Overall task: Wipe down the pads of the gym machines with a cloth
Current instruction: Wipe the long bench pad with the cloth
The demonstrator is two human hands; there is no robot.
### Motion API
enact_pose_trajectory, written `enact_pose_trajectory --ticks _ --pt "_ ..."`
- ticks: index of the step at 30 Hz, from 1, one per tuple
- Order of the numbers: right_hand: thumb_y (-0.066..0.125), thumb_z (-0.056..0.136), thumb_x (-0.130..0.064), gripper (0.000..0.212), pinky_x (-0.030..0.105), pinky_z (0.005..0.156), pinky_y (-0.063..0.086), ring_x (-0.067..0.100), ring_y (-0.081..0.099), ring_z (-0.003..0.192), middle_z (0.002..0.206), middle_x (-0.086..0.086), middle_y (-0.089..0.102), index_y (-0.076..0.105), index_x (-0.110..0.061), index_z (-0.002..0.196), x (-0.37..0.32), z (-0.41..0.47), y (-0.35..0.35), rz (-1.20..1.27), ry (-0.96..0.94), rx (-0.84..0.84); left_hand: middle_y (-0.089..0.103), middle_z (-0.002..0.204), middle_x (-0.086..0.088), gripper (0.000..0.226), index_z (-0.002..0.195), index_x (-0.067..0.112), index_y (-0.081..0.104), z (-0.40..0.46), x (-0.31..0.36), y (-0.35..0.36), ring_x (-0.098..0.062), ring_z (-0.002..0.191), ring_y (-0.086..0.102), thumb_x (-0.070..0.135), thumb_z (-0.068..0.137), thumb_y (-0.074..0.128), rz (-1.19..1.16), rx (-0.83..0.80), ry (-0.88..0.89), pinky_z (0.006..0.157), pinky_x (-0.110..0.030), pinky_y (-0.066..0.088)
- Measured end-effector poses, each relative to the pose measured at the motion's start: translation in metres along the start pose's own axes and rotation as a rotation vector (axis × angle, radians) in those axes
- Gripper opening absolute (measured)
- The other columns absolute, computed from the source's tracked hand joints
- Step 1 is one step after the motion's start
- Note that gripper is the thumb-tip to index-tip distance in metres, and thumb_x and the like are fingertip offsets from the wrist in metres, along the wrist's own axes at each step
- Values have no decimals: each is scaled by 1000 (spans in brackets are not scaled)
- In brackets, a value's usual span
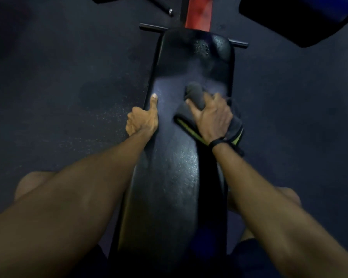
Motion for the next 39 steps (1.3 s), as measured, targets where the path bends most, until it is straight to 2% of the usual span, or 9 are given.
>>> enact_pose_trajectory --ticks 3,6,11,16,19,21,30,35,39 --pt "67 85 -61 47 37 61 44 30 58 75 86 10 60 71 -18 103 -2 -53 -16 -9 -90 -25 54 140 -20 96 136 3 51 -2 -1 -1 -39 127 52 84 87 34 -20 -29 -8 105 -48 40" --pt "70 85 -59 42 36 61 46 25 56 74 84 6 59 71 -20 100 12 -96 -36 8 -159 -39 54 139 -19 96 136 4 51 -5 0 -3 -38 126 53 84 87 34 -28 -38 12 104 -47 41" --pt "74 85 -54 38 37 60 46 21 52 73 83 3 54 71 -19 100 24 -174 -61 46 -69 -69 58 135 -17 91 133 3 53 -4 2 -3 -35 123 55 81 89 34 -12 -31 32 101 -46 42" --pt "66 88 -59 41 36 63 42 20 52 73 82 2 56 70 -20 103 -12 -214 -58 -22 -142 -96 59 132 -16 87 129 2 55 -4 4 -1 -34 122 56 78 93 33 11 -16 68 98 -43 41" --pt "62 90 -59 42 38 63 44 21 52 73 83 3 56 69 -20 103 -22 -200 -49 -1 -163 -106 60 130 -15 87 128 3 55 -3 4 0 -33 119 57 79 92 33 13 -18 57 96 -42 41" --pt "65 89 -58 41 37 62 43 22 53 73 82 4 56 70 -19 101 -24 -184 -42 16 -161 -85 61 129 -15 87 126 3 56 -1 2 -1 -33 118 57 80 91 32 12 -11 50 95 -42 41" --pt "70 83 -63 45 34 60 41 23 54 73 80 3 55 70 -20 95 -12 -94 -16 20 -43 23 59 131 -18 92 129 2 55 0 0 2 -35 119 57 82 90 32 -2 -34 59 95 -43 42" --pt "69 82 -63 46 36 58 46 25 59 73 80 5 58 71 -19 98 -7 -38 -1 9 -11 43 62 124 -18 88 122 1 58 1 0 2 -35 111 59 80 91 33 -7 -19 77 88 -42 41" --pt "69 82 -63 48 37 59 43 31 61 74 81 9 60 72 -17 97 -3 12 11 -10 13 75 62 122 -18 88 118 2 59 3 -1 4 -33 105 58 81 90 31 15 -9 74 87 -43 41"
Point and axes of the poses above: each hand's wrist, its own z-axis towards the middle knuckle, its own y-axis out of the palm, x = y × z, the point moved 7 cm from there along z, towards the middle knuckle
